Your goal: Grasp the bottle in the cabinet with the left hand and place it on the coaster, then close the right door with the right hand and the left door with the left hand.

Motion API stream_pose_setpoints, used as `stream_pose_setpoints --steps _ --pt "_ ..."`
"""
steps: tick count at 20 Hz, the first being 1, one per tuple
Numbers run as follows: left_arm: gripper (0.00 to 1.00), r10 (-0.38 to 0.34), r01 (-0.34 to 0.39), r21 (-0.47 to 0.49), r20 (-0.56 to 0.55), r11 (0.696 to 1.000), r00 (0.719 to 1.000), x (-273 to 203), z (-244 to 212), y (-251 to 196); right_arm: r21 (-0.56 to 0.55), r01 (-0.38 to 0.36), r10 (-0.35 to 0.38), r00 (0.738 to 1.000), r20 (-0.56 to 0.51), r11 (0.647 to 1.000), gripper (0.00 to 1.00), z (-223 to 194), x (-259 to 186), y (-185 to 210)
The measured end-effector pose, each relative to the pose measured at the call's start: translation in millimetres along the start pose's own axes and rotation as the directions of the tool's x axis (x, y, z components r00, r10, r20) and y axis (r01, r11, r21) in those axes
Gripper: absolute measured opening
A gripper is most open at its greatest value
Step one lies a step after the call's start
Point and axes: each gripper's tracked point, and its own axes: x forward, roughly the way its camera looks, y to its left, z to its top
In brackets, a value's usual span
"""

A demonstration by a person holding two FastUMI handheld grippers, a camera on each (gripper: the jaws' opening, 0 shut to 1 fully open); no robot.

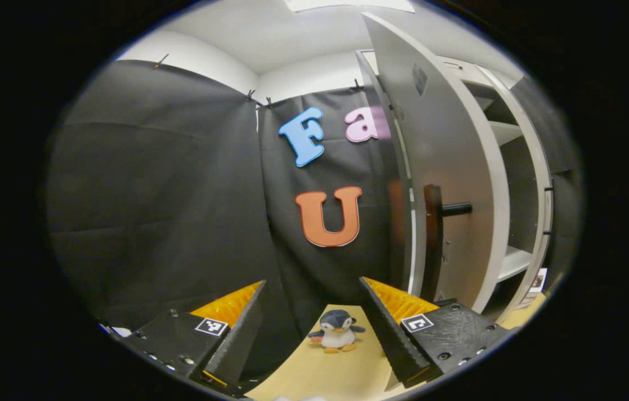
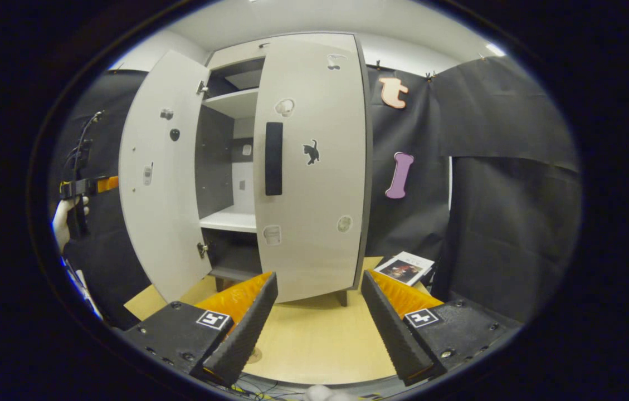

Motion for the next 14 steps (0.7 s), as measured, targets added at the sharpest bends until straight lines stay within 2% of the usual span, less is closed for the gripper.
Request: stream_pose_setpoints --steps 5,6,9,11,12,13,14 --pt "0.97 -0.052 0.052 -0.012 -0.023 0.999 0.998 8.1 -8.2 -18.0 0.013 0.024 -0.024 0.999 -0.029 1.000 1.00 -9.9 -5.7 -5.3" --pt "0.97 -0.044 0.044 -0.005 -0.025 0.999 0.999 7.1 -9.5 -18.8 0.014 0.030 -0.029 0.999 -0.033 0.999 0.96 -11.1 -6.1 -7.2" --pt "0.92 -0.040 0.040 -0.010 -0.014 0.999 0.999 8.7 -8.0 -18.1 0.018 0.026 -0.025 0.999 -0.041 1.000 0.96 -13.5 -8.5 -9.3" --pt "0.95 -0.041 0.041 -0.025 -0.020 0.999 0.999 9.7 -7.1 -21.8 0.018 0.017 -0.016 0.999 -0.041 1.000 0.99 -12.7 -9.8 -12.8" --pt "0.88 -0.036 0.036 -0.021 -0.023 0.999 0.999 9.1 -6.0 -22.9 0.019 0.014 -0.014 0.999 -0.041 1.000 0.99 -12.4 -10.2 -16.1" --pt "0.95 -0.027 0.026 -0.011 -0.021 1.000 0.999 9.4 -4.2 -23.7 0.021 0.008 -0.007 0.999 -0.039 1.000 0.99 -12.6 -10.9 -18.7" --pt "0.91 -0.017 0.017 0.002 -0.019 1.000 1.000 7.5 -3.5 -25.1 0.022 0.001 0.000 0.999 -0.038 1.000 0.99 -11.5 -10.3 -22.1"
